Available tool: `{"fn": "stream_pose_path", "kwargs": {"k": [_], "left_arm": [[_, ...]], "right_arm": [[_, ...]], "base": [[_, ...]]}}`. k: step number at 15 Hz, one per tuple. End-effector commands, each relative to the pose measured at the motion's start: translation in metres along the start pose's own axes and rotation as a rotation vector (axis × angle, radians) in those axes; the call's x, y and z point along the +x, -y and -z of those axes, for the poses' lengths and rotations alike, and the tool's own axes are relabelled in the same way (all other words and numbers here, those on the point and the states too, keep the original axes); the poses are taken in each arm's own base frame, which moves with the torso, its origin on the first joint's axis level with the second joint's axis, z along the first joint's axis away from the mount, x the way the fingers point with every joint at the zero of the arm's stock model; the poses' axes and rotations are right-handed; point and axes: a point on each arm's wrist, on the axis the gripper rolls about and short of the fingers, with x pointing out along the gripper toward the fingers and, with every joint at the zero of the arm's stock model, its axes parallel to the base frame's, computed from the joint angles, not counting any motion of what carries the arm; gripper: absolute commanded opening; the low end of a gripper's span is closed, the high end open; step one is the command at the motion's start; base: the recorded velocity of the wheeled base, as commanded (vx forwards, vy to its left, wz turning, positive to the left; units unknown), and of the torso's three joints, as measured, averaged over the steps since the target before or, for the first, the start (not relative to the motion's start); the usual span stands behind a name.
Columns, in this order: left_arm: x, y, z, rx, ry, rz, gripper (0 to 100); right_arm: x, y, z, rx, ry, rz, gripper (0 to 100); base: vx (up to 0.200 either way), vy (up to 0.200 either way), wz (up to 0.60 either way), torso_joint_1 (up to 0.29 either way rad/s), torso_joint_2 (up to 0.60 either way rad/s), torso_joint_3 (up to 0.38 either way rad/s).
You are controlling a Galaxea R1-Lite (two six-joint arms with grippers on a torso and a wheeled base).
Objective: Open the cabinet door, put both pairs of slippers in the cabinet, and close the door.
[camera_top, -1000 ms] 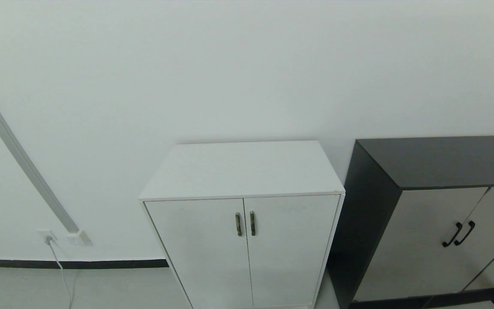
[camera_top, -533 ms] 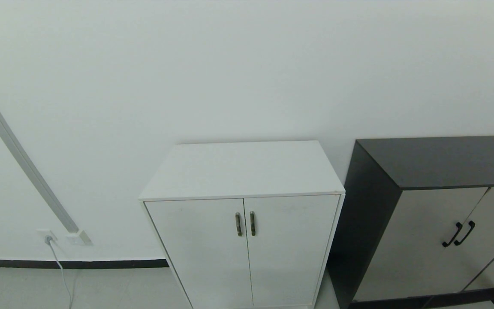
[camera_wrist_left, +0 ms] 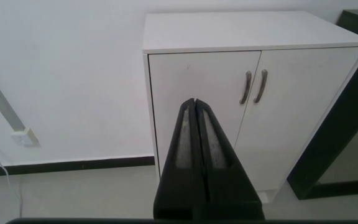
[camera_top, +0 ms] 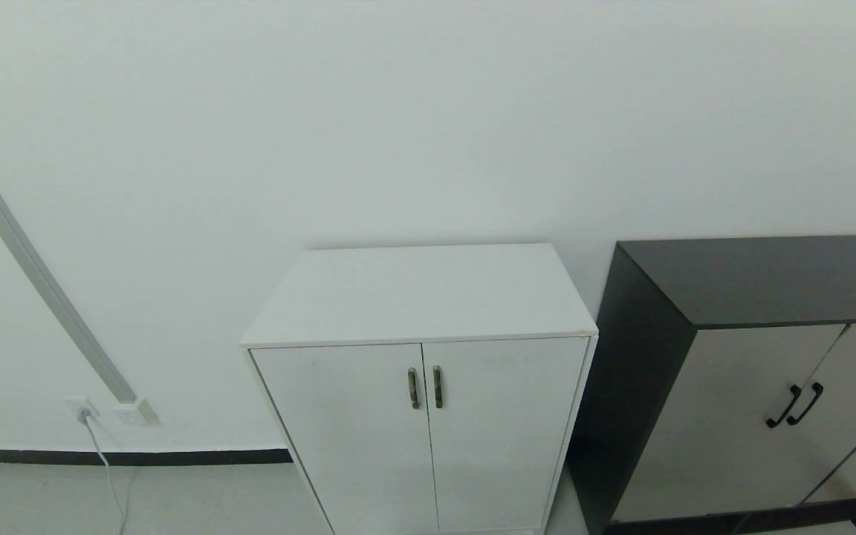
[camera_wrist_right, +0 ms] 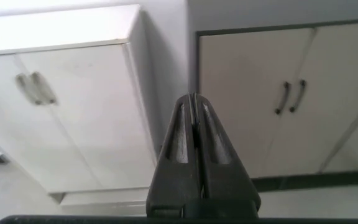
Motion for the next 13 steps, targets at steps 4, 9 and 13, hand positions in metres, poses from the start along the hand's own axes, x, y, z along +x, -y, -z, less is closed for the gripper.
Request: {"fn": "stream_pose_path", "kwargs": {"k": [4,9,13], "left_arm": [[0.0000,0.0000,0.0000,0.000,0.000,0.002,0],[0.0000,0.0000,0.0000,0.000,0.000,0.002,0],[0.0000,0.0000,0.0000,0.000,0.000,0.002,0]], "right_arm": [[0.0001,0.0002,-0.0002,0.007,0.001,0.011,0],[0.0001,0.0002,-0.0002,0.004,0.001,0.009,0],[0.0001,0.0002,-0.0002,0.004,0.001,0.011,0]], "base": [[0.000,0.000,0.00,0.000,0.00,0.000],[0.000,0.000,0.00,0.000,0.00,0.000],[0.000,0.000,0.00,0.000,0.00,0.000]]}}
